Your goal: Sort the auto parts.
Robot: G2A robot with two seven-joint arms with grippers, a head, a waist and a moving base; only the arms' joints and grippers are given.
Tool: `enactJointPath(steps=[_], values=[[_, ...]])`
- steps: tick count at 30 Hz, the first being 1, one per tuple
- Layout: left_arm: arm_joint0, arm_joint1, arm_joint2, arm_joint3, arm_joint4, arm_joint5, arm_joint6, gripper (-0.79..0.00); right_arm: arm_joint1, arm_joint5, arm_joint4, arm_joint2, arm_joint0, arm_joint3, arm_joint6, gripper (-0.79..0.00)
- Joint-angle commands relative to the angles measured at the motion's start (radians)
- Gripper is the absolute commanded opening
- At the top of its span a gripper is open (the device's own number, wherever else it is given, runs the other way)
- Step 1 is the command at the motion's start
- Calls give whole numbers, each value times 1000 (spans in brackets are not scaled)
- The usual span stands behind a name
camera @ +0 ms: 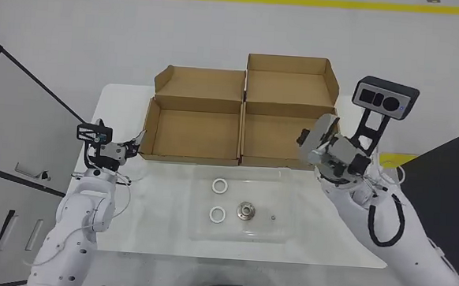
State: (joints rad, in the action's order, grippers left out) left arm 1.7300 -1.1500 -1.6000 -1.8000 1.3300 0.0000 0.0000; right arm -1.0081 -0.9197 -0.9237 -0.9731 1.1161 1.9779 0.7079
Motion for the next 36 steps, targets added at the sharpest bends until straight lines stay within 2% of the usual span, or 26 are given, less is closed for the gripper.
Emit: enactJointPath(steps=[1,11,23,29,36], values=[[0,0,0,0,0,0,0,0,-9,-5,-32,17,-1,4,-7,-785],[0,0,0,0,0,0,0,0,-51,-27,-196,73,-13,20,11,-785],[0,0,0,0,0,0,0,0,-94,-34,-302,81,-4,30,60,-785],[0,0,0,0,0,0,0,0,-110,-21,-250,61,3,0,51,-785],[0,0,0,0,0,0,0,0,-119,37,-21,10,20,-31,-30,-785]])
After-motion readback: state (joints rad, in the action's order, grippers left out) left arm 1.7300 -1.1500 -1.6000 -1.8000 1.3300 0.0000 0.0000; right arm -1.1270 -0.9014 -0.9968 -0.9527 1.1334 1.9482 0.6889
